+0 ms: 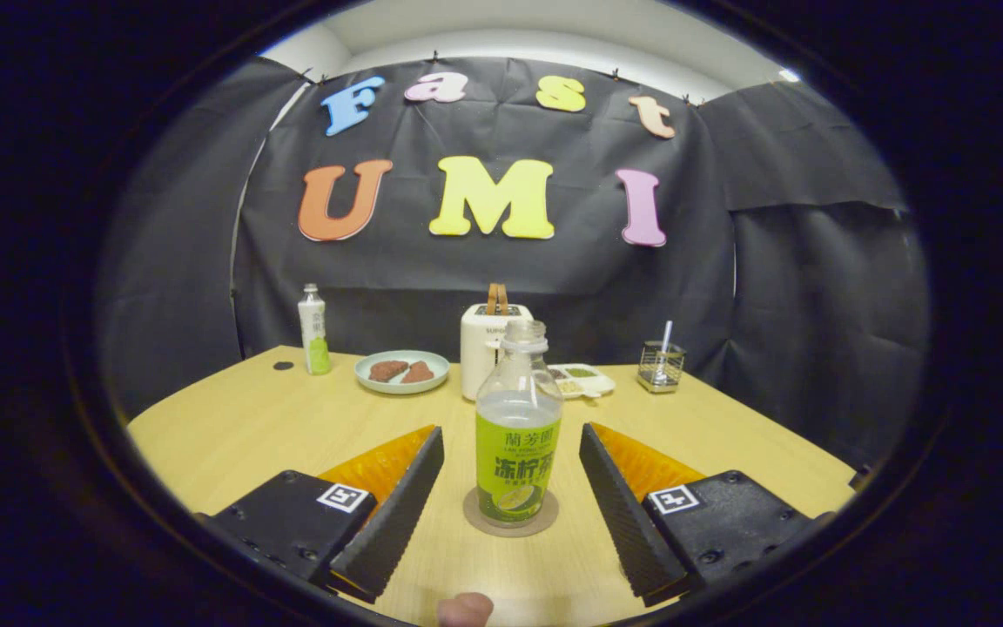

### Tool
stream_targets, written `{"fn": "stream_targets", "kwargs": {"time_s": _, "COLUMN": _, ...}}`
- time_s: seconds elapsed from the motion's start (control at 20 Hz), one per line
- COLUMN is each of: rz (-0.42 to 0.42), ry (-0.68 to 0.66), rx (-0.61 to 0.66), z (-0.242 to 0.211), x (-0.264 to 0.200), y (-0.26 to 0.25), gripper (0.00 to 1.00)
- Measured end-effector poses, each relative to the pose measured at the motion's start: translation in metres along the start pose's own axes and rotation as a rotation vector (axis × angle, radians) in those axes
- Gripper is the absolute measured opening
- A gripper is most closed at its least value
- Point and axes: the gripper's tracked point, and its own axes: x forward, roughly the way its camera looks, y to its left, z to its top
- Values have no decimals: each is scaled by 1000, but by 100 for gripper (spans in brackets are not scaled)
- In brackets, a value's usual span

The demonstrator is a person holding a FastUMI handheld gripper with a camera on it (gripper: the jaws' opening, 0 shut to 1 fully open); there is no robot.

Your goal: Take the bottle from table, then pour the juice into the cup, finally place the bottle on the coaster

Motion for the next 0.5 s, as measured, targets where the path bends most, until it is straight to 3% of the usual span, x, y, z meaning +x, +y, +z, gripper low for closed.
{"fn": "stream_targets", "kwargs": {"time_s": 0.5, "rz": 36, "ry": -168, "rx": 14, "z": 33, "x": -142, "y": -1, "gripper": 100}}
